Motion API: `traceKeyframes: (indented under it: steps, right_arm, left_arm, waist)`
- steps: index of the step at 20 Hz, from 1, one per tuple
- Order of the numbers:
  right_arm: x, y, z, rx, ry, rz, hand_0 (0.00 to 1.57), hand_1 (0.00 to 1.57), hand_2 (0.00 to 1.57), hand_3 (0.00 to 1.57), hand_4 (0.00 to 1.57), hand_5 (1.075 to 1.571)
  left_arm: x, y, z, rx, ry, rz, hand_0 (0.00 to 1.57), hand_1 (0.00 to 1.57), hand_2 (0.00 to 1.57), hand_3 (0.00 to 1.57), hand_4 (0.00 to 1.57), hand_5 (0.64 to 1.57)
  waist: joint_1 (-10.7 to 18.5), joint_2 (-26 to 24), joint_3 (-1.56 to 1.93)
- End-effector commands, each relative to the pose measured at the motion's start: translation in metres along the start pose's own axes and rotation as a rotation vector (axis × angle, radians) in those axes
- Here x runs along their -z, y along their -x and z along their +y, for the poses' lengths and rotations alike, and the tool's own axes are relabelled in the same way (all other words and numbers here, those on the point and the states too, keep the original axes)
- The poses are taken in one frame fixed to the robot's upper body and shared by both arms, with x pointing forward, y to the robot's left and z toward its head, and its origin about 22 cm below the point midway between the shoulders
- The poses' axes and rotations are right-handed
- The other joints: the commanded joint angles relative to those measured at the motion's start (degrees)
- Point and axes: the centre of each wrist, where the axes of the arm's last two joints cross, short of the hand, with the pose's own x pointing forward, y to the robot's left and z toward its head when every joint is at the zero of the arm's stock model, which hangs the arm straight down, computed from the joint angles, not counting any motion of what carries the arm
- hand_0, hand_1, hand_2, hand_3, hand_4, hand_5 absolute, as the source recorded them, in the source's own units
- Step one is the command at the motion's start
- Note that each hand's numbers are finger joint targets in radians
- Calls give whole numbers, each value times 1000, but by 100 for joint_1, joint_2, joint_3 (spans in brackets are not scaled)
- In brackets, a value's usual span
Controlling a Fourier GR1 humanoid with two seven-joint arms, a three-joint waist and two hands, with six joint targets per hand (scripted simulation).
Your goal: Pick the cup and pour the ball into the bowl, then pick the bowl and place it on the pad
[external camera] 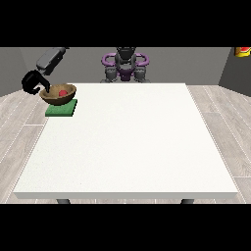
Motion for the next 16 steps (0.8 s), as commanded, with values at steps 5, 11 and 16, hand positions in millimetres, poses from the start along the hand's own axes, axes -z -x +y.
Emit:
traceKeyframes:
  steps: [5,11,16]
  right_arm:
    - [2,-5,24,110,-5,-60,1456,1456,1401,759,0,1532]
    - [5,-9,-7,79,67,-135,1151,1151,1324,1000,187,1532]
    - [5,-9,22,-52,-41,-81,0,0,0,0,0,1435]
  left_arm:
    - [-4,-7,17,30,-22,-69,0,0,0,0,1188,1565]
    - [-8,-8,16,16,-20,-88,0,0,0,0,1194,1567]
    - [2,-20,10,27,6,-73,0,0,0,0,1205,1568]
  waist:
    - [21,420,-2]
    - [159,601,2]
    - [292,394,2]
